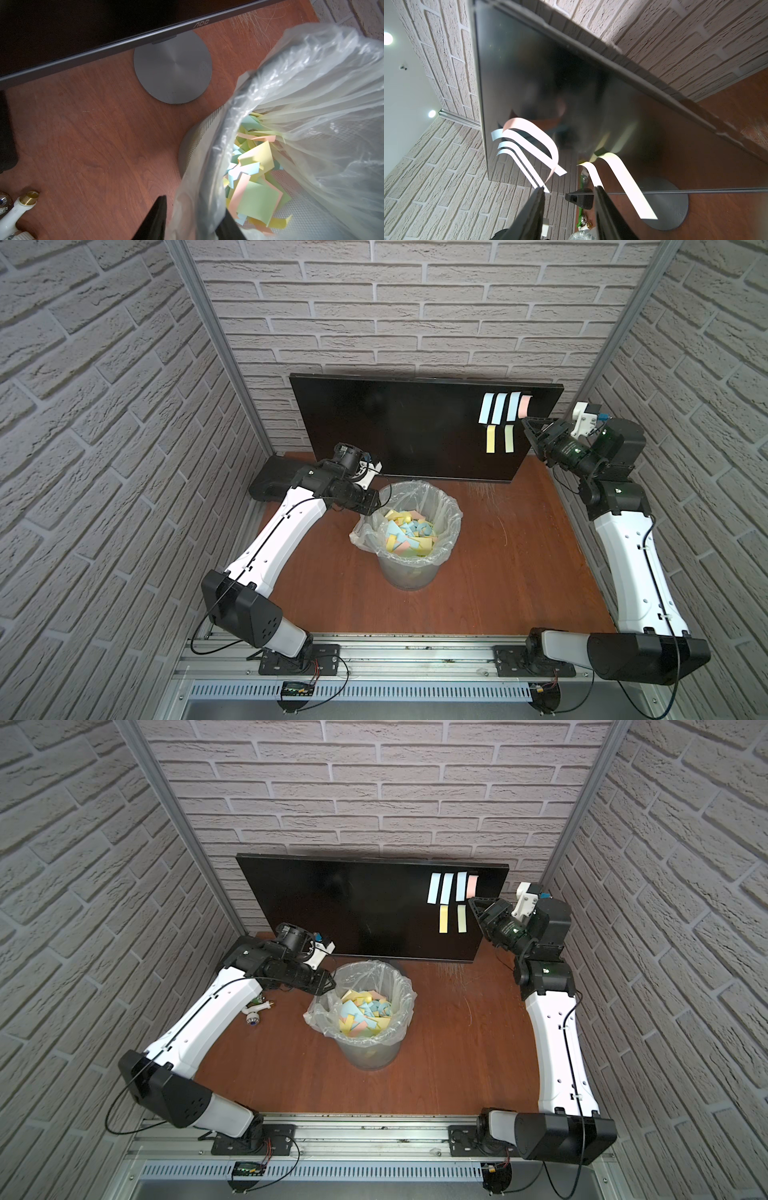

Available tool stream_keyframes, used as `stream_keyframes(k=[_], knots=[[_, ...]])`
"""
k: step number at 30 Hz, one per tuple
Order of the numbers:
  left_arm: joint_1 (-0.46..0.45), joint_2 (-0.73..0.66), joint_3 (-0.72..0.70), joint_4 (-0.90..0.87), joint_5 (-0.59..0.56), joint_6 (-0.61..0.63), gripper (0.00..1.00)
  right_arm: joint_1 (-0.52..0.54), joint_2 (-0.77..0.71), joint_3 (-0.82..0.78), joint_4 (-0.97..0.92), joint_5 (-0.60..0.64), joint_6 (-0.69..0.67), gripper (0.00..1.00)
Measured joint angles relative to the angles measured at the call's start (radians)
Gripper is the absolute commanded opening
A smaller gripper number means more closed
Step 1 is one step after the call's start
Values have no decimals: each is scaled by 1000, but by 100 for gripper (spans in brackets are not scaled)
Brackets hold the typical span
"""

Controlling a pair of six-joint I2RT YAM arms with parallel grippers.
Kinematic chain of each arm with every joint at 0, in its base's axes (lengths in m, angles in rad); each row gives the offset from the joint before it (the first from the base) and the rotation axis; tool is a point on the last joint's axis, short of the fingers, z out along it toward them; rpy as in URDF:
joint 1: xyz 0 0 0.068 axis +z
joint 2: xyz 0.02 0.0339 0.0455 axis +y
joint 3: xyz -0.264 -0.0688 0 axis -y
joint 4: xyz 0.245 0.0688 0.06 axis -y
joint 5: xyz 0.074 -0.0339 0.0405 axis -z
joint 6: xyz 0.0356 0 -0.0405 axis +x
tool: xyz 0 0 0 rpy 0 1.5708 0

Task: Remove the sticky note from the monitor
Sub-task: Tear off the sticky note from the monitor.

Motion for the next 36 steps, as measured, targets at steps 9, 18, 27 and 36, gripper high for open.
stream_keyframes(k=[9, 18, 27, 36], knots=[[0, 0, 0, 0, 0, 0, 38, -25, -43, -1, -24, 1, -1, 41], [0, 0, 0, 0, 0, 0, 38, -43, -79, -3, -24, -1, 2, 41], [1, 0, 0, 0, 0, 0, 38, -44, -48, -7, -6, -13, 5, 40], [2, 0, 0, 0, 0, 0, 38, -42, 19, -6, 8, -31, 7, 37]])
